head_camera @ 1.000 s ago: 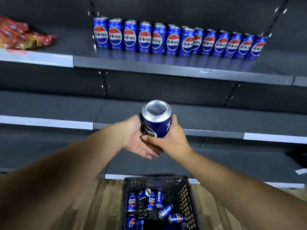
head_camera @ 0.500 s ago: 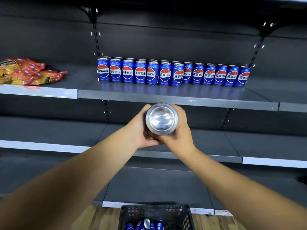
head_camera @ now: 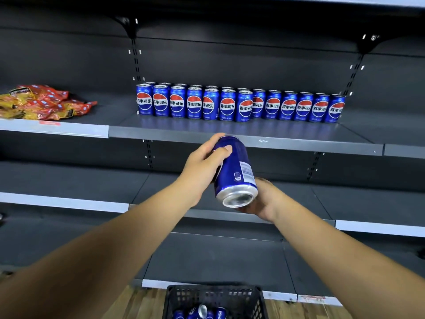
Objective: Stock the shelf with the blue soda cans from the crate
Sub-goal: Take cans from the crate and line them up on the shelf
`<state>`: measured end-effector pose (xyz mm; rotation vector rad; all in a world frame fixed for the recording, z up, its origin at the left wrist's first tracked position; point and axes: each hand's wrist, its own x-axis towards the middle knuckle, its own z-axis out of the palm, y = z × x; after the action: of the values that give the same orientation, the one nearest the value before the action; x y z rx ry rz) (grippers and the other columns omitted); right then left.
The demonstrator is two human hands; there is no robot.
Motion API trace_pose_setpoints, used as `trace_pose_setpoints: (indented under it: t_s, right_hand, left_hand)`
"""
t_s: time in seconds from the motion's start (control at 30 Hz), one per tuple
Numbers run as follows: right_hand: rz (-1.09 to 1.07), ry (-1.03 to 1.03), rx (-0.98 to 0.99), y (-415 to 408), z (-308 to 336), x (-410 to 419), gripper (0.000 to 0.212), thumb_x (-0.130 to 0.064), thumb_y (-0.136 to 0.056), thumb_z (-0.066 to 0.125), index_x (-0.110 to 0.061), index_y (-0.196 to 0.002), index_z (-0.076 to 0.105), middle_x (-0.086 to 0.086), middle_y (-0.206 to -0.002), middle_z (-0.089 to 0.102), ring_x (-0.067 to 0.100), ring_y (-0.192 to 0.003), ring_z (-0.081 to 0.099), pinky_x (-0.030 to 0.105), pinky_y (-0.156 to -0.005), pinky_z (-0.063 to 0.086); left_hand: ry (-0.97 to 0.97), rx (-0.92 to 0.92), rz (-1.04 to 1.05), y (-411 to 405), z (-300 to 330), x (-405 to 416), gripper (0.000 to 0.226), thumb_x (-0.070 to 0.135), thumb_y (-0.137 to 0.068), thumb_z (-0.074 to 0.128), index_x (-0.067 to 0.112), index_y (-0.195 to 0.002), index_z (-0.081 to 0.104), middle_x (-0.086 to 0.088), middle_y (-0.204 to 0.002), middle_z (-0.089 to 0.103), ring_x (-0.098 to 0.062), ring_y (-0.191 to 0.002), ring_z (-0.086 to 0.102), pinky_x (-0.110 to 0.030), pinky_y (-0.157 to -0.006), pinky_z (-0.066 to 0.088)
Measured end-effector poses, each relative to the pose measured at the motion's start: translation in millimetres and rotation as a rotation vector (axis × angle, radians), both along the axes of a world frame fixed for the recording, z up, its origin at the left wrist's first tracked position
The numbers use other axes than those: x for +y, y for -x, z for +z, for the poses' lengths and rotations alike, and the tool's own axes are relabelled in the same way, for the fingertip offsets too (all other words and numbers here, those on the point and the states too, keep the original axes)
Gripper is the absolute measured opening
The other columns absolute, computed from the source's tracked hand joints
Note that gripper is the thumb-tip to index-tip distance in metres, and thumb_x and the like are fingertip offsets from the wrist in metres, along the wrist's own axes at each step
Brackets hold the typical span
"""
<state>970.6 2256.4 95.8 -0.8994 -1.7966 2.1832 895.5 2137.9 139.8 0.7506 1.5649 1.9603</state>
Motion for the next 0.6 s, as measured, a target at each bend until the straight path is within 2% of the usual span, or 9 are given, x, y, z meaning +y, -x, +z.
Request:
trace_pose_setpoints:
  t_s: [0.1, 0.17, 0.23, 0.27, 0.33, 0.4, 0.47, 0.53, 0.6]
  right_hand:
    - [0.08, 0.168, 0.088, -13, 9, 5, 0.047, -0.05, -0.093, 0.047, -0.014, -0.12, 0.06, 0.009, -0.115, 0.067, 0.025, -0.096, 0.063, 0.042, -0.096, 0.045]
    - [0.165, 0.216, 0.152, -22, 16, 5, 0.061, -0.066, -0.081, 0.044, -0.016, -0.112, 0.062, 0.008, -0.107, 0.07, 0.025, -0.093, 0.066, 0.044, -0.091, 0.047]
    - [0.311, 0.17, 0.137, -28, 19, 0, 0.07, -0.072, -0.064, 0.059, -0.019, -0.109, 0.065, 0.008, -0.106, 0.071, 0.027, -0.094, 0.068, 0.042, -0.083, 0.052]
    - [0.396, 0.174, 0.148, -31, 20, -4, 0.074, -0.068, -0.055, 0.073, -0.019, -0.109, 0.065, 0.009, -0.108, 0.07, 0.029, -0.096, 0.068, 0.041, -0.079, 0.054]
    - [0.469, 0.191, 0.195, -33, 19, -9, 0.073, -0.042, -0.046, 0.091, -0.016, -0.109, 0.065, 0.011, -0.105, 0.07, 0.031, -0.094, 0.069, 0.039, -0.074, 0.057]
    - [0.385, 0.155, 0.243, -32, 18, -14, 0.054, -0.02, -0.057, 0.081, -0.013, -0.107, 0.062, 0.011, -0.092, 0.072, 0.028, -0.082, 0.071, 0.034, -0.07, 0.058]
    - [0.275, 0.122, 0.281, -30, 22, -21, 0.048, -0.016, -0.063, 0.068, -0.011, -0.11, 0.058, 0.011, -0.084, 0.071, 0.025, -0.074, 0.07, 0.03, -0.067, 0.058]
    - [0.23, 0.073, 0.3, -28, 23, -23, 0.058, -0.016, -0.063, 0.068, -0.008, -0.118, 0.054, 0.011, -0.084, 0.071, 0.024, -0.073, 0.068, 0.031, -0.069, 0.057]
    - [0.203, 0.005, 0.304, -28, 25, -27, 0.065, -0.016, -0.061, 0.07, -0.007, -0.123, 0.051, 0.009, -0.087, 0.071, 0.022, -0.073, 0.067, 0.032, -0.072, 0.055]
  left_hand:
    - [-0.025, 0.115, 0.014, -3, 1, 0, 0.031, 0.016, -0.092, 0.058, 0.04, -0.112, 0.056, 0.006, -0.106, 0.064, -0.01, -0.091, 0.064, -0.019, -0.07, 0.056]
    - [-0.037, 0.176, 0.031, -4, 2, 0, 0.032, 0.016, -0.091, 0.059, 0.043, -0.109, 0.056, 0.0, -0.099, 0.061, -0.012, -0.088, 0.062, -0.024, -0.078, 0.057]
    - [-0.058, 0.21, 0.051, -4, 2, 0, 0.035, 0.016, -0.088, 0.063, 0.047, -0.103, 0.058, -0.008, -0.092, 0.054, -0.015, -0.085, 0.057, -0.031, -0.084, 0.053]
    - [-0.067, 0.225, 0.062, -4, 2, 0, 0.036, 0.016, -0.087, 0.064, 0.049, -0.102, 0.059, -0.009, -0.087, 0.05, -0.017, -0.082, 0.053, -0.033, -0.084, 0.051]
    - [-0.075, 0.258, 0.069, -4, 1, 0, 0.041, 0.011, -0.089, 0.06, 0.049, -0.104, 0.058, -0.008, -0.084, 0.046, -0.017, -0.079, 0.048, -0.032, -0.083, 0.048]
    - [-0.072, 0.275, 0.06, -4, 3, -1, 0.045, 0.008, -0.092, 0.055, 0.047, -0.113, 0.054, -0.003, -0.078, 0.049, -0.008, -0.073, 0.048, -0.019, -0.075, 0.047]
    - [-0.049, 0.258, 0.045, -4, 9, 0, 0.053, 0.006, -0.093, 0.051, 0.045, -0.129, 0.046, 0.014, -0.07, 0.055, 0.002, -0.066, 0.051, -0.009, -0.067, 0.045]
    - [-0.027, 0.183, 0.031, -3, 13, 5, 0.063, 0.012, -0.094, 0.05, 0.045, -0.142, 0.028, 0.021, -0.096, 0.061, 0.004, -0.084, 0.057, -0.014, -0.077, 0.048]
    - [-0.006, 0.079, 0.017, -4, 15, 10, 0.075, 0.023, -0.093, 0.053, 0.044, -0.148, 0.007, 0.01, -0.13, 0.051, -0.007, -0.105, 0.054, -0.026, -0.089, 0.048]
